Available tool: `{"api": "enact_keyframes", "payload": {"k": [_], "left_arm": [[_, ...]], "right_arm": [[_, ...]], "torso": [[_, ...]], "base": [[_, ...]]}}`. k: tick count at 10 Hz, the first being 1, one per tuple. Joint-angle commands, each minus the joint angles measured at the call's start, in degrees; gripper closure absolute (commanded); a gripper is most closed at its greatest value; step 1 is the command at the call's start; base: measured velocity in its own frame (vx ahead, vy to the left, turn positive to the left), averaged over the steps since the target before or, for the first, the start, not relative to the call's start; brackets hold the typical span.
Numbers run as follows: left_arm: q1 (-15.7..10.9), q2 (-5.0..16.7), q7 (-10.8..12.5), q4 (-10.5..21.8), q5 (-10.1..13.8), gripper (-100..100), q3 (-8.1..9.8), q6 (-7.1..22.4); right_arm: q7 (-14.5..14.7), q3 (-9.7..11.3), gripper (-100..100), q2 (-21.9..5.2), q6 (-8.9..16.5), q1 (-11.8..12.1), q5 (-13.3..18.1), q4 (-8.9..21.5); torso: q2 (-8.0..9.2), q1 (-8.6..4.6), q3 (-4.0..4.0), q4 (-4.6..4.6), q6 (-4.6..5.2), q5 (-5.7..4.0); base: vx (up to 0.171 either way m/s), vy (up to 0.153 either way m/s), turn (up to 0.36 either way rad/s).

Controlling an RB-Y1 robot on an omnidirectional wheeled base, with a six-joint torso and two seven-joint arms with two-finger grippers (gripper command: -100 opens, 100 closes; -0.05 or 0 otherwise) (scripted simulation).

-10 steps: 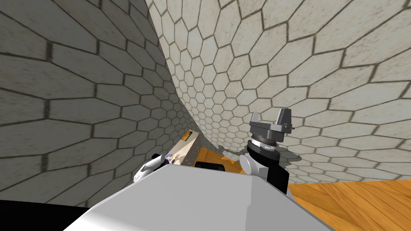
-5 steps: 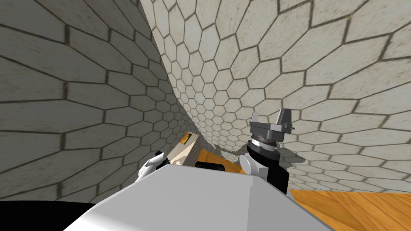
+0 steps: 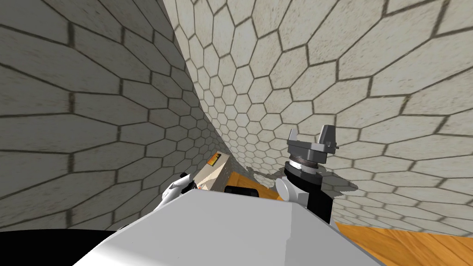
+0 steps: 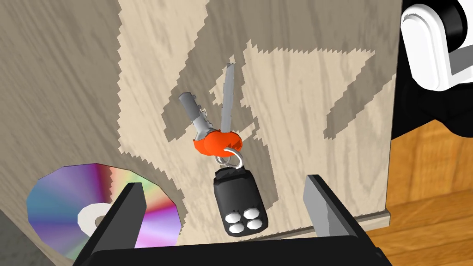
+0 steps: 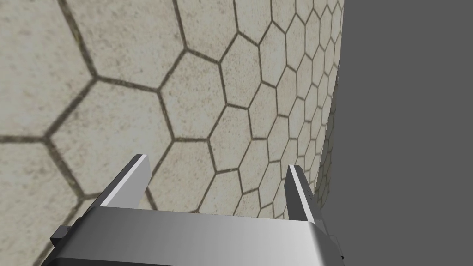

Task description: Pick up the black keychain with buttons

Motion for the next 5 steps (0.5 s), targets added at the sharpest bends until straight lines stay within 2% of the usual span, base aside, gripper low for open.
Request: {"api": "enact_keyframes", "payload": {"k": [1,2,4,5], "left_arm": [[-0.6,0.2,-0.9,2.0,0.0,-100,0.10,-0.8],[-2.5,0.6,-2.3,4.0,-0.1,-100,0.22,-2.3],[-2.5,0.6,-2.3,5.4,-0.1,-100,0.22,-2.3],[-4.4,0.9,-3.8,8.0,-0.1,-100,0.33,-3.8]], "right_arm": [[0.0,0.0,0,0.0,0.0,0.0,0.0,0.0],[0.0,0.0,0,0.0,0.0,0.0,0.0,0.0],[0.0,0.0,0,0.0,0.0,0.0,0.0,0.0],[0.0,0.0,0,0.0,0.0,0.0,0.0,0.0]], "torso": [[0.00,0.00,0.00,0.00,0.00,0.00],[0.02,0.00,0.01,0.00,-0.01,0.00],[0.01,0.00,0.00,0.00,0.00,0.00],[0.04,0.03,0.02,0.00,0.00,0.01]], "base": [[0.013,-0.015,0.055],[0.016,-0.017,0.100],[0.010,-0.010,0.022],[0.010,-0.009,0.101]]}}
